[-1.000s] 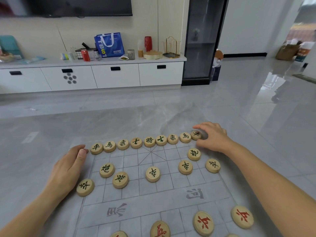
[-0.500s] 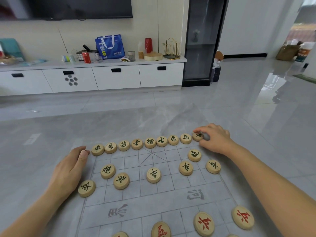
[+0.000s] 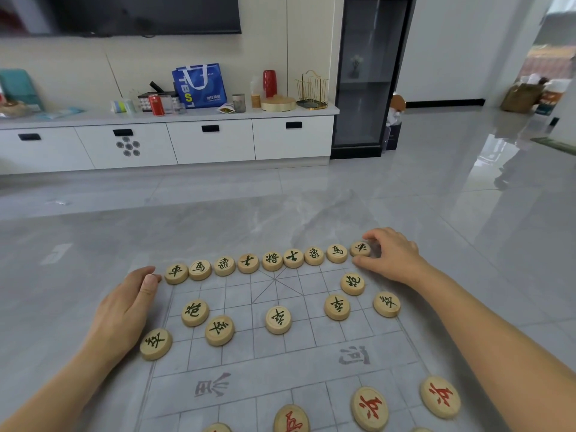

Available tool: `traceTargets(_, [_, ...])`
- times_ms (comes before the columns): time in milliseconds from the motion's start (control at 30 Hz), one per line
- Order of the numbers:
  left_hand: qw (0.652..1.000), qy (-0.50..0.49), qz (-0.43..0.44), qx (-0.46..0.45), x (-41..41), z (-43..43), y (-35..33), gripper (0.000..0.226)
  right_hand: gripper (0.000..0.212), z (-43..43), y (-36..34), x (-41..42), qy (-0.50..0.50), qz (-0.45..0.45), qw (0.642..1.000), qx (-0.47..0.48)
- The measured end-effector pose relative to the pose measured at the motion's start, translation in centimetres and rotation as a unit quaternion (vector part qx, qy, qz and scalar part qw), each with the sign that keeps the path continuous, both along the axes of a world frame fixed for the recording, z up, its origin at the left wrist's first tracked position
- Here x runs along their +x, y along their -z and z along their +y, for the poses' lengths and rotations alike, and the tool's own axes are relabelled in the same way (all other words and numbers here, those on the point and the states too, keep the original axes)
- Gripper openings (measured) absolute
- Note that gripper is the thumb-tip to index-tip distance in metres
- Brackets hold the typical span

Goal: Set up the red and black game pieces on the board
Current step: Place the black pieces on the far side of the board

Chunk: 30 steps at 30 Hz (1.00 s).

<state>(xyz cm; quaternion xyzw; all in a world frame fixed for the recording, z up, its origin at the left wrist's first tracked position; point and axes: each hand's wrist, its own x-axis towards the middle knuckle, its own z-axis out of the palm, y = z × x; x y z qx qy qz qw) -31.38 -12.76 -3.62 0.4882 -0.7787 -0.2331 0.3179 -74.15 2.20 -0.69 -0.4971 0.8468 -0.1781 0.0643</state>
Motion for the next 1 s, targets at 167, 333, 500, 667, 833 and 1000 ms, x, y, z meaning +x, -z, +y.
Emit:
traceTargets(167, [1.000,-0.001,0.002,0.000,0.1,0.1,0.0,0.085,0.033,0.3,0.4,-0.1,-0.016,-0.011,1.000,-0.013])
traceTargets(333, [1.000,-0.003,-0.002,0.005,0.1,0.1,0.0,0.083,0.046,0.4,0.3,-0.3,-0.022,-0.029,0.999,-0.013])
traceTargets(500, [1.000,-0.007,-0.001,0.001,0.1,0.0,0.1,0.084,0.032,0.3,0.2,-0.1,-0.024,-0.023,0.999,-0.017])
traceTargets(667, [1.000,-0.004,0.000,0.004,0.0,0.2,-0.1,0.084,0.033,0.2,0.2,0.0,-0.019,-0.014,1.000,-0.015])
traceTargets(833, [1.000,-0.004,-0.003,0.001,-0.1,0.2,-0.2,0.087,0.037,0.1,0.1,0.2,-0.014,-0.010,1.000,-0.009])
traceTargets(1000, [1.000,0.000,-0.002,0.003,0.1,0.0,0.0,0.087,0.060,-0.4,-0.3,1.5,-0.023,-0.026,0.999,-0.004])
